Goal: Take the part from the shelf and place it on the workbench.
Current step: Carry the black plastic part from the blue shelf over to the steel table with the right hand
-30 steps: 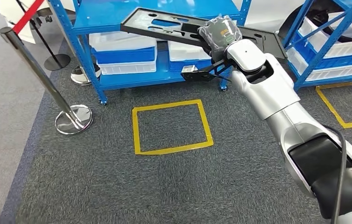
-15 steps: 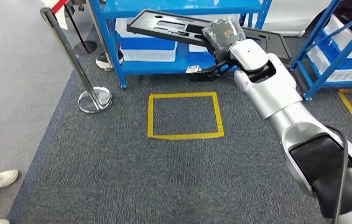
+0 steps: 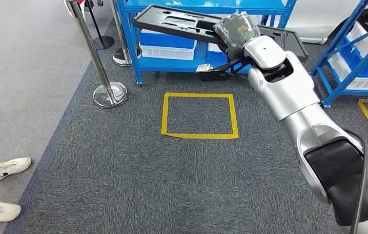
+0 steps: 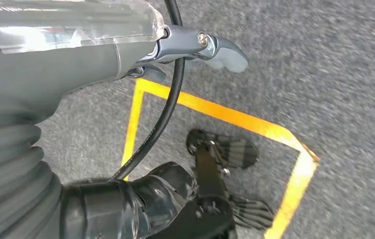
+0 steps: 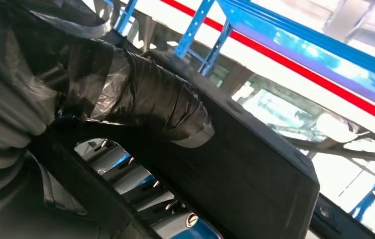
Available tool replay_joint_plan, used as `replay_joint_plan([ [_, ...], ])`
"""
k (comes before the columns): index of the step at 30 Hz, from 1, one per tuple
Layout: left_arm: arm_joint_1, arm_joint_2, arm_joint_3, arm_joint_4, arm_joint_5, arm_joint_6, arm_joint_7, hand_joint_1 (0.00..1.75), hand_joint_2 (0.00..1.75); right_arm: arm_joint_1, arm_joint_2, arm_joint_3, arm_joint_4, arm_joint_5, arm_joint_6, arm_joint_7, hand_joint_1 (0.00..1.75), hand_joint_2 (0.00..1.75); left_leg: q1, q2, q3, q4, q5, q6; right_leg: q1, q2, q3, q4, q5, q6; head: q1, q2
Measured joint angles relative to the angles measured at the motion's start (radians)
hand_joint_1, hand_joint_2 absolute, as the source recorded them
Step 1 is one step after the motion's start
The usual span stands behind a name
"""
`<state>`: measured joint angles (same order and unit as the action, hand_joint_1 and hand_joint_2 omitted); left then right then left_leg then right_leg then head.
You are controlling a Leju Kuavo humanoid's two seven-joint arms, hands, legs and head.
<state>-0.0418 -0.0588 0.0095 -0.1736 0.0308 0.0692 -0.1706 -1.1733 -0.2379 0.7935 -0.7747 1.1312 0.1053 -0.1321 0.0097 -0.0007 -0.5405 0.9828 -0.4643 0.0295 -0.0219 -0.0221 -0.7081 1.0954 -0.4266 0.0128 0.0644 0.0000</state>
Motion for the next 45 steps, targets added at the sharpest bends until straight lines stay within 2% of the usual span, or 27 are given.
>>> replay_joint_plan([
  [2,-0.001,-0.001,0.000,0.000,-0.001,0.000,0.000,0.00,1.75,-0.002,-0.001,0.000,0.001,0.005,0.002,0.000,1.75,1.75,0.000,-0.004,-0.017,0.000,0.017,0.010,-0.001,0.014,-0.045,0.127,-0.085,0.002,0.000,0.000],
  [4,-0.001,-0.001,0.000,0.000,-0.002,0.001,-0.001,0.00,1.75,0.000,-0.003,0.000,0.003,0.008,0.002,0.000,1.75,1.75,0.000,-0.016,-0.038,0.006,0.028,0.010,-0.001,0.018,-0.066,0.219,-0.128,0.005,0.000,0.000],
  [5,0.000,-0.001,0.000,0.000,-0.003,0.002,-0.001,0.00,1.75,0.000,-0.004,0.000,0.004,0.009,0.002,0.000,1.75,1.75,0.000,-0.025,-0.047,0.011,0.032,0.009,-0.002,0.019,-0.050,0.214,-0.123,0.006,0.000,0.000],
  [6,0.001,-0.002,0.000,0.000,-0.003,0.003,-0.001,0.00,1.75,0.000,-0.004,0.000,0.004,0.009,0.002,0.000,1.75,1.75,0.001,-0.035,-0.055,0.018,0.035,0.006,-0.004,0.022,-0.016,0.170,-0.103,0.006,0.000,0.000],
  [9,0.000,-0.003,0.000,0.000,-0.004,0.004,-0.001,0.00,1.75,-0.008,-0.005,0.000,0.005,0.009,0.002,0.000,1.75,1.75,-0.001,-0.062,-0.086,0.050,0.035,-0.005,-0.010,0.064,0.088,0.002,-0.062,0.003,0.000,0.000],
  [10,-0.001,-0.003,0.000,0.000,-0.005,0.004,-0.001,0.00,1.75,-0.009,-0.006,0.000,0.006,0.009,0.002,0.000,1.75,1.75,-0.001,-0.070,-0.096,0.057,0.037,-0.011,-0.010,0.073,0.097,-0.018,-0.063,0.000,-0.001,0.000],
  [12,0.001,-0.003,0.001,0.000,-0.006,0.004,-0.001,0.00,1.75,-0.008,-0.006,0.000,0.007,0.009,0.002,0.000,1.75,1.75,0.002,-0.088,-0.106,0.059,0.044,-0.023,-0.007,0.060,0.095,-0.021,-0.061,-0.010,-0.001,0.000],
  [13,0.004,-0.003,0.001,0.000,-0.006,0.004,-0.001,0.00,1.75,-0.008,-0.005,0.000,0.007,0.009,0.002,0.000,1.75,1.75,0.002,-0.086,-0.111,0.063,0.042,-0.029,-0.007,0.050,0.095,-0.024,-0.057,-0.016,-0.001,0.000],
  [15,0.006,-0.004,0.001,0.000,-0.006,0.004,0.000,0.00,1.75,-0.011,-0.003,-0.001,0.007,0.009,0.002,0.000,1.75,1.75,0.002,-0.054,-0.137,0.111,0.012,-0.039,-0.010,0.030,0.097,-0.031,-0.051,-0.027,-0.004,0.000],
  [17,0.005,-0.006,0.001,0.000,-0.006,0.004,0.000,0.00,1.75,-0.012,-0.004,-0.001,0.007,0.009,0.002,0.000,1.75,1.75,0.004,-0.015,-0.189,0.228,-0.046,-0.048,-0.008,0.011,0.097,-0.033,-0.048,-0.032,-0.006,0.000],
  [19,0.004,-0.006,0.001,0.000,-0.006,0.004,0.000,0.00,1.75,-0.010,-0.004,-0.001,0.007,0.009,0.002,0.000,1.75,1.75,0.006,-0.005,-0.232,0.323,-0.073,-0.052,-0.005,-0.007,0.097,-0.033,-0.048,-0.033,-0.006,0.000],
  [20,0.005,-0.006,0.001,0.000,-0.006,0.004,0.000,0.00,1.75,-0.009,-0.004,-0.001,0.007,0.009,0.002,0.000,1.75,1.75,0.006,-0.003,-0.231,0.322,-0.062,-0.050,-0.004,-0.016,0.098,-0.033,-0.048,-0.033,-0.006,0.000],
  [21,0.005,-0.006,0.001,0.000,-0.006,0.004,0.000,0.00,1.75,-0.009,-0.004,-0.001,0.007,0.009,0.002,0.000,1.75,1.75,0.005,0.001,-0.210,0.281,-0.035,-0.046,-0.003,-0.026,0.099,-0.033,-0.049,-0.033,-0.006,0.000],
  [23,0.004,-0.005,0.001,0.000,-0.006,0.004,0.000,0.00,1.75,-0.012,-0.004,-0.001,0.007,0.009,0.002,0.000,1.75,1.75,-0.004,0.034,-0.139,0.144,0.023,-0.031,0.001,-0.044,0.101,-0.033,-0.051,-0.031,-0.006,0.000],
  [25,0.002,-0.005,0.001,0.000,-0.006,0.004,0.000,0.00,1.75,-0.015,-0.004,-0.002,0.007,0.009,0.002,0.000,1.75,1.75,-0.018,0.065,-0.099,0.061,0.043,-0.016,0.006,-0.061,0.102,-0.036,-0.051,-0.027,-0.006,0.000],
  [26,0.002,-0.004,0.001,0.000,-0.006,0.004,-0.001,0.00,1.75,-0.015,-0.004,-0.002,0.007,0.009,0.002,0.000,1.75,1.75,-0.023,0.067,-0.097,0.052,0.041,-0.012,0.008,-0.070,0.103,-0.038,-0.051,-0.023,-0.006,0.000],
  [28,0.003,-0.005,0.001,0.000,-0.006,0.004,0.000,0.00,1.75,-0.015,-0.004,-0.002,0.007,0.009,0.002,0.000,1.75,1.75,-0.021,0.046,-0.096,0.040,0.049,-0.004,0.009,-0.083,0.106,-0.040,-0.053,-0.014,-0.005,0.000],
  [30,0.003,-0.006,0.001,0.000,-0.007,0.003,0.000,0.00,1.75,-0.017,-0.005,-0.002,0.007,0.010,0.002,0.000,1.75,1.75,-0.015,0.027,-0.090,0.024,0.060,0.007,0.007,-0.050,0.093,-0.006,-0.081,-0.008,-0.005,0.000],
  [32,0.000,-0.008,0.001,0.000,-0.009,0.000,-0.001,0.00,1.75,-0.016,-0.008,-0.002,0.009,0.011,0.003,0.000,1.75,1.75,-0.012,0.007,-0.089,0.017,0.066,0.016,0.006,0.000,0.044,0.101,-0.141,-0.008,-0.004,0.000],
  [33,-0.002,-0.008,0.001,0.000,-0.009,-0.002,-0.002,0.00,1.75,-0.013,-0.010,-0.002,0.010,0.011,0.004,-0.001,1.75,1.75,-0.013,-0.004,-0.091,0.018,0.067,0.018,0.006,0.012,0.014,0.163,-0.166,-0.007,-0.004,0.000],
  [35,-0.002,-0.008,0.001,0.000,-0.009,-0.005,-0.003,0.00,1.75,-0.007,-0.012,-0.002,0.015,0.012,0.007,-0.001,1.75,1.75,-0.013,-0.031,-0.094,0.025,0.067,0.018,0.005,0.020,-0.014,0.215,-0.166,-0.005,-0.004,0.000],
  [37,0.001,-0.009,0.001,0.000,-0.009,-0.006,-0.004,0.00,1.75,-0.007,-0.012,-0.002,0.018,0.012,0.009,-0.002,1.75,1.75,-0.012,-0.059,-0.099,0.038,0.064,0.015,0.001,0.030,0.021,0.132,-0.101,-0.004,-0.004,0.000],
  [38,0.002,-0.009,0.001,0.000,-0.009,-0.007,-0.004,0.00,1.75,-0.009,-0.012,-0.002,0.019,0.012,0.009,-0.002,1.75,1.75,-0.012,-0.071,-0.104,0.047,0.062,0.011,-0.003,0.049,0.048,0.073,-0.075,-0.004,-0.004,0.000],
  [39,0.001,-0.010,0.001,0.000,-0.009,-0.007,-0.004,0.00,1.75,-0.012,-0.012,-0.002,0.019,0.012,0.010,-0.004,1.75,1.75,-0.011,-0.082,-0.111,0.056,0.059,0.007,-0.005,0.067,0.069,0.025,-0.057,-0.004,-0.005,0.000],
  [41,0.000,-0.010,0.002,0.000,-0.008,-0.007,-0.004,0.00,1.75,-0.014,-0.013,-0.002,0.019,0.012,0.013,-0.007,1.75,1.75,-0.009,-0.103,-0.125,0.067,0.060,-0.004,-0.004,0.087,0.081,-0.010,-0.054,-0.007,-0.005,0.000],
  [43,0.004,-0.010,0.002,0.000,-0.008,-0.007,-0.003,0.00,1.75,-0.015,-0.012,-0.002,0.019,0.012,0.016,-0.011,1.75,1.75,-0.006,-0.120,-0.133,0.065,0.066,-0.015,-0.003,0.068,0.081,-0.015,-0.050,-0.016,-0.004,0.000],
  [45,0.008,-0.011,0.003,0.000,-0.009,-0.007,-0.003,0.00,1.75,-0.019,-0.010,-0.002,0.018,0.012,0.019,-0.017,1.75,1.75,-0.009,-0.085,-0.146,0.090,0.049,-0.027,-0.006,0.046,0.087,-0.024,-0.044,-0.027,-0.005,0.000],
])
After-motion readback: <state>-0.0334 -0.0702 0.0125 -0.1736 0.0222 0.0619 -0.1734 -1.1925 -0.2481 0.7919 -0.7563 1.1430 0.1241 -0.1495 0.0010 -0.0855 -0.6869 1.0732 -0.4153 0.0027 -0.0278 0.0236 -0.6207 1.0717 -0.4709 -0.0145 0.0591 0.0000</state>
